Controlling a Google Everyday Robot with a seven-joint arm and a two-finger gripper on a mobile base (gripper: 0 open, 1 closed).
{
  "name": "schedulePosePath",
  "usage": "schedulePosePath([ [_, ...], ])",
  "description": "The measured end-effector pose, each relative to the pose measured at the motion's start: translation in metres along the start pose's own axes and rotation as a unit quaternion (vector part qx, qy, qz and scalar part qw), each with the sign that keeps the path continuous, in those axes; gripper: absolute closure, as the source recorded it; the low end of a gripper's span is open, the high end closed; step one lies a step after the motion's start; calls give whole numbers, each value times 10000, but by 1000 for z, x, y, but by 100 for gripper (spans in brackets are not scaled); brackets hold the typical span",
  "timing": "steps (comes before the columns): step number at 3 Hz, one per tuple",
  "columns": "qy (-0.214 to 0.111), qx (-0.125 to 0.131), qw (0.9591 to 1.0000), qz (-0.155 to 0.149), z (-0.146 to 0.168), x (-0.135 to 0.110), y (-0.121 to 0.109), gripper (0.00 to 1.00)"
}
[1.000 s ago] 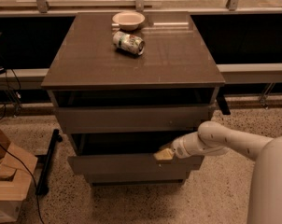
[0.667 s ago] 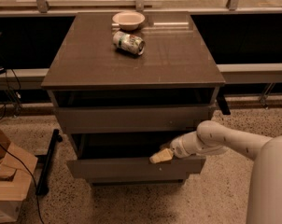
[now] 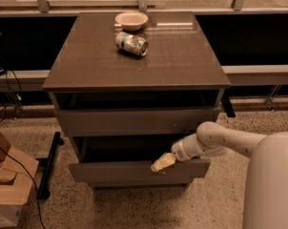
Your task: Open middle drawer
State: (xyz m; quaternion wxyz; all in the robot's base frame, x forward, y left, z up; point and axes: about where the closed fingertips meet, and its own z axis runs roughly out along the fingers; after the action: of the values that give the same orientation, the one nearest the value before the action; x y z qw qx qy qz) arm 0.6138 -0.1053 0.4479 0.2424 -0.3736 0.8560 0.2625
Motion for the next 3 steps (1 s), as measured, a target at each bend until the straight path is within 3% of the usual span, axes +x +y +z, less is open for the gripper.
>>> schedulePosePath([
  [1, 649, -74, 9978, -98, 2, 23, 5, 0],
  [2, 1307, -156, 9910, -235, -11, 52, 11, 19],
  [3, 1711, -298, 9841, -375, -22, 69, 27, 42],
])
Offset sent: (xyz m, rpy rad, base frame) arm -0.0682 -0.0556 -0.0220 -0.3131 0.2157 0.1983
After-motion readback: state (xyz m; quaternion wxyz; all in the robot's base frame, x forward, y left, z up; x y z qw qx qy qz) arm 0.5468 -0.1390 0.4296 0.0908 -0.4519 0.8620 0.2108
